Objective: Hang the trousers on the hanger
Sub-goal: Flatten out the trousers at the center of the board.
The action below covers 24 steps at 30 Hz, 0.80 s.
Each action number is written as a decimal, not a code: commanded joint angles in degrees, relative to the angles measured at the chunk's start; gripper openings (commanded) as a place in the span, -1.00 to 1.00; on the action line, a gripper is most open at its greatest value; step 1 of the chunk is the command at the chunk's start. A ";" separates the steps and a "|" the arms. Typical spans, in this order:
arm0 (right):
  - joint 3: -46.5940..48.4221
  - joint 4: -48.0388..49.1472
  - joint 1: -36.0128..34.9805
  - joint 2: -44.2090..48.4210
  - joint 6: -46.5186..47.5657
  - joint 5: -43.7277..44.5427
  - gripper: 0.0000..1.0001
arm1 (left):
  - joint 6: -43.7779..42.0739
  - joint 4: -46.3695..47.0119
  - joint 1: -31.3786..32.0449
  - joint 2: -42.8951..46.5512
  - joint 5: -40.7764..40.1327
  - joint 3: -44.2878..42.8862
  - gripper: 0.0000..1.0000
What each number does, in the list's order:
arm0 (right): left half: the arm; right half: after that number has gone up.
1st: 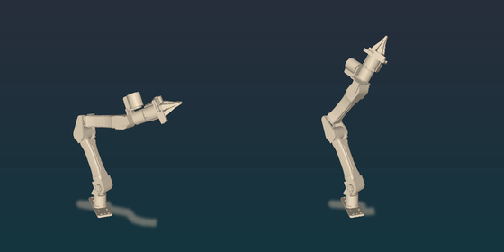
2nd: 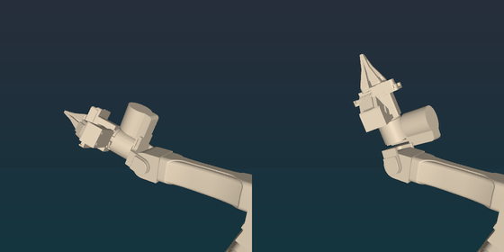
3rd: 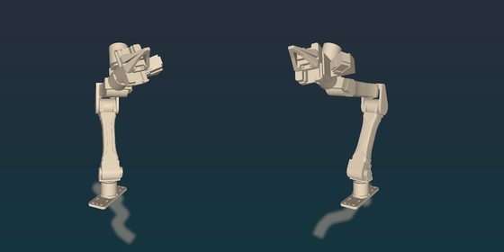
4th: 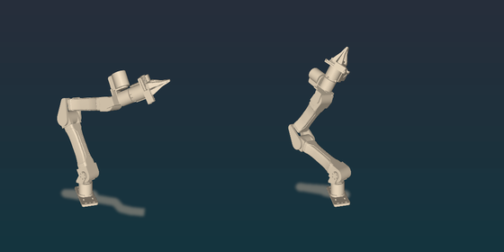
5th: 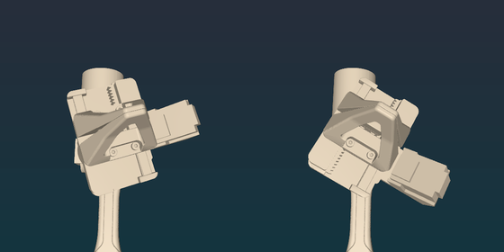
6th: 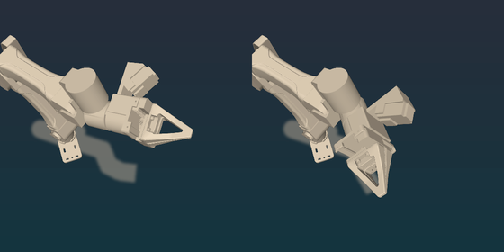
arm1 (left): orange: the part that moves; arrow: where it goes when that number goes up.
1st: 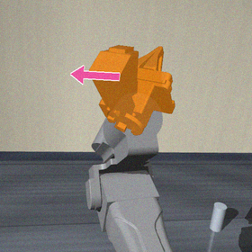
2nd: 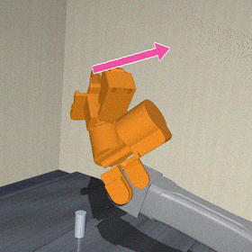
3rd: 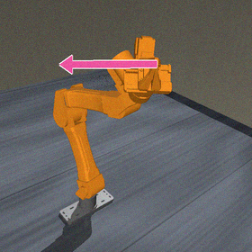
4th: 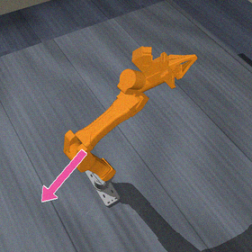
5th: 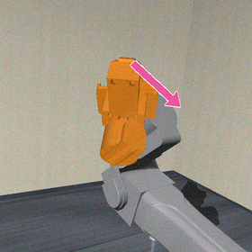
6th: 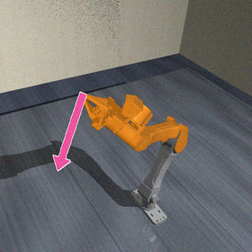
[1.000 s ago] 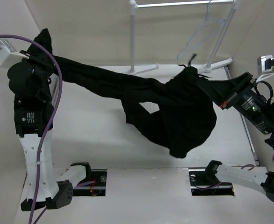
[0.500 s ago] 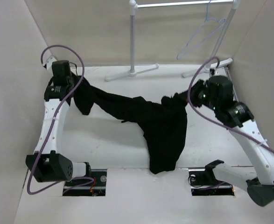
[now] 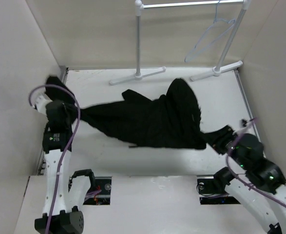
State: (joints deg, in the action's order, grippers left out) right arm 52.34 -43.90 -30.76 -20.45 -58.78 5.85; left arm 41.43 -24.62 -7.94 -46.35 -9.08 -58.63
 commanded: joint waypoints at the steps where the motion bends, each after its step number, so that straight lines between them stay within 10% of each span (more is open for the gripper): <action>1: -9.61 -15.85 0.92 3.20 -11.53 5.48 0.02 | 2.69 -6.48 0.60 1.16 -0.50 12.99 -0.37; 6: -6.55 -13.24 2.95 -1.50 -3.20 10.06 0.37 | 1.90 -10.26 1.83 5.21 -1.90 17.06 -0.01; 11: -7.07 -3.76 0.32 -15.38 6.65 7.08 -0.47 | 1.81 -9.40 4.20 4.26 -3.22 14.95 0.01; 14: -6.72 1.08 -3.02 -23.91 11.05 7.60 -0.60 | 2.25 -4.23 10.25 -1.44 -3.22 13.46 0.01; 24: -2.32 9.80 -14.01 -46.25 20.03 9.35 0.35 | -0.20 13.98 26.44 -39.92 0.45 -6.90 0.14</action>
State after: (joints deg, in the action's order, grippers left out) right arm 47.66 -38.22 -42.72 -65.49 -42.22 13.21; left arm 42.50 -18.09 17.04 -79.61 -10.96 -58.85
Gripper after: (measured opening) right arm 0.649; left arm 0.568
